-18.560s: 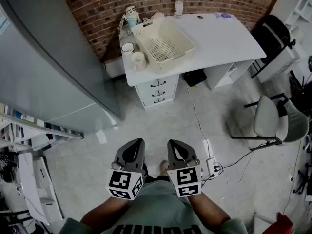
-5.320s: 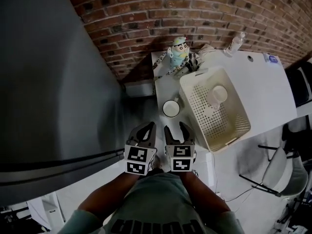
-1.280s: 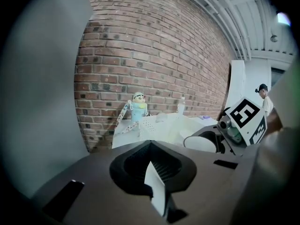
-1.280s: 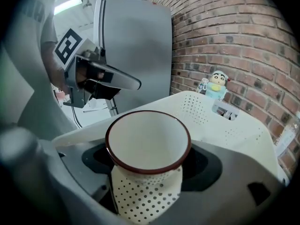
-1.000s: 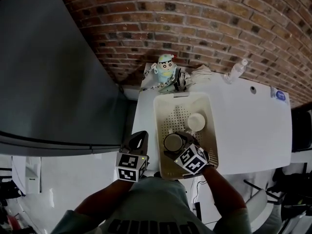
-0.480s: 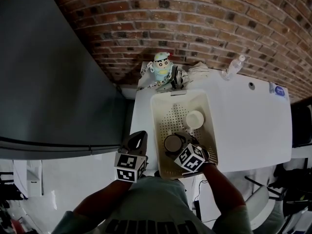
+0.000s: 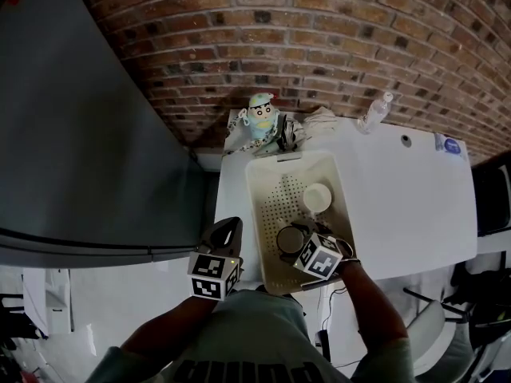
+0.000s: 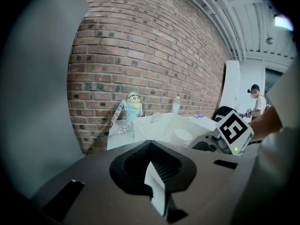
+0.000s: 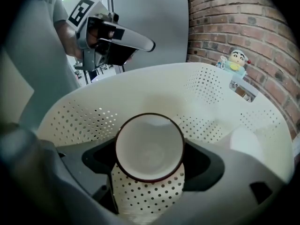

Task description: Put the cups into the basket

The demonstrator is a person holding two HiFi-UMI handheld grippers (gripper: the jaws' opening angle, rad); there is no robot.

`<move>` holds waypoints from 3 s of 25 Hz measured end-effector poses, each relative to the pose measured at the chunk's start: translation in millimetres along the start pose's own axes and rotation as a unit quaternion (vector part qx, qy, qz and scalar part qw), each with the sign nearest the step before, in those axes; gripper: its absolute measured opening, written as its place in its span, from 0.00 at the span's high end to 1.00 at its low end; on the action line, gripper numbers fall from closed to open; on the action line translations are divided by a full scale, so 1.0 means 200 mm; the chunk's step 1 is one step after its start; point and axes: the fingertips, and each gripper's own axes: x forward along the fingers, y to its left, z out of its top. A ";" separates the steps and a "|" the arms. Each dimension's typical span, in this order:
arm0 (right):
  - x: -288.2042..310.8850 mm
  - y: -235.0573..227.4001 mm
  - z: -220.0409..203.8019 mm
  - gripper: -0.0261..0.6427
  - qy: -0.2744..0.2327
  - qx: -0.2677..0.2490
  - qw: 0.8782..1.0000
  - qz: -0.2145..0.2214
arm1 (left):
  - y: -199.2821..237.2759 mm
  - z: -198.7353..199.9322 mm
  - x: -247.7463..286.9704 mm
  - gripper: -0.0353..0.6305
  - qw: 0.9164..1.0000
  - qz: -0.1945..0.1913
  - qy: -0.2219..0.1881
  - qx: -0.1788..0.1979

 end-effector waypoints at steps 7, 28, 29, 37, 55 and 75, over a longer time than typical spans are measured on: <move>-0.22 -0.05 0.17 0.38 -0.041 0.007 0.998 -0.055 | 0.00 0.08 -0.04 0.95 1.000 -0.022 -0.013 0.015; -0.65 0.11 0.69 0.93 -0.254 0.322 0.835 -0.365 | -0.05 0.31 -0.28 0.95 0.984 -0.137 -0.072 0.083; -0.66 0.13 0.71 0.94 -0.255 0.330 0.828 -0.375 | -0.04 0.31 -0.31 0.95 0.983 -0.142 -0.072 0.087; -0.61 0.37 0.78 0.94 -0.236 0.360 0.797 -0.424 | 0.01 0.21 -0.53 0.95 0.975 -0.187 -0.074 0.099; -0.73 0.79 0.72 0.94 -0.241 0.344 0.786 -0.453 | -0.25 0.02 -0.93 0.95 0.966 -0.216 -0.093 0.103; -0.80 1.38 0.49 0.94 -0.287 0.319 0.820 -0.379 | -0.43 -0.38 -1.48 0.95 0.988 -0.084 -0.089 0.091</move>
